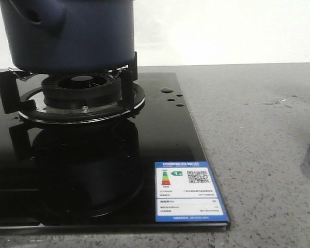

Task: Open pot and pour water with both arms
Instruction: 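Lower the lid onto the pot with the left gripper and release the knob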

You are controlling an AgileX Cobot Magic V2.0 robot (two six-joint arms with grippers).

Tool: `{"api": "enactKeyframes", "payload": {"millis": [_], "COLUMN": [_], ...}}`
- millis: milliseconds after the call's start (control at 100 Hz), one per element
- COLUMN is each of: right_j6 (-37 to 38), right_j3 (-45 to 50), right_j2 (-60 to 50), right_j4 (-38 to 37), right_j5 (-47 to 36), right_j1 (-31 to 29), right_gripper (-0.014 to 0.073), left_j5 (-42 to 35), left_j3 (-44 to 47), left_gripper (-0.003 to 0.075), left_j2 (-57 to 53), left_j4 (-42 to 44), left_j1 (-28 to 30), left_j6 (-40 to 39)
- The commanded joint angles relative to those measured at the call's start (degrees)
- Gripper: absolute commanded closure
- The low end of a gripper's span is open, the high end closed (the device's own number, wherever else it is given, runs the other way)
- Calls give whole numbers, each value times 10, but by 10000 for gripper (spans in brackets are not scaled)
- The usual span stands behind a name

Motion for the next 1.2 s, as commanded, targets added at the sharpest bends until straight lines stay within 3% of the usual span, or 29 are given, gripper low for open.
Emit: {"api": "enactKeyframes", "payload": {"millis": [0, 180, 380, 630, 720, 810, 900, 1010, 1110, 1150, 1190], "right_j6": [0, 0, 0, 0, 0, 0, 0, 0, 0, -1, -1], "right_j3": [-14, -14, -14, -14, -17, -17, -17, -27, -66, -85, -102], "right_j2": [-3, -3, -3, -3, -5, -13, -16, -16, -16, -16, -16], "right_j4": [0, 0, 0, 0, 0, 0, 0, 0, 0, 0, -1], "right_j5": [-33, -33, -33, -64, -111, -186, -276, -380, -351, -319, -290], "right_j1": [0, 0, 0, 0, 0, 0, 0, -1, -1, -1, -1], "right_gripper": [-6, -6, -6, -6, 0, 67, 210, 449, 665, 653, 653], "left_j5": [-61, -54, -54, -54, -54, -51, -35, 5, 52, 76, 104], "left_j3": [-19, -19, -19, -19, -19, -19, -19, -19, -19, -19, -19], "left_gripper": [381, 361, 153, 149, 150, 157, 231, 421, 636, 730, 736], "left_j2": [-17, -17, -19, -80, -116, -154, -191, -227, -252, -261, -269], "left_j4": [2, 2, 2, 2, 2, 3, 10, 19, 19, 22, 29], "left_j1": [-4, -4, -4, -4, 2, 17, 44, 89, 126, 139, 151], "left_j6": [-3, -3, -3, -3, 2, 2, 2, 2, 2, 2, 2]}}
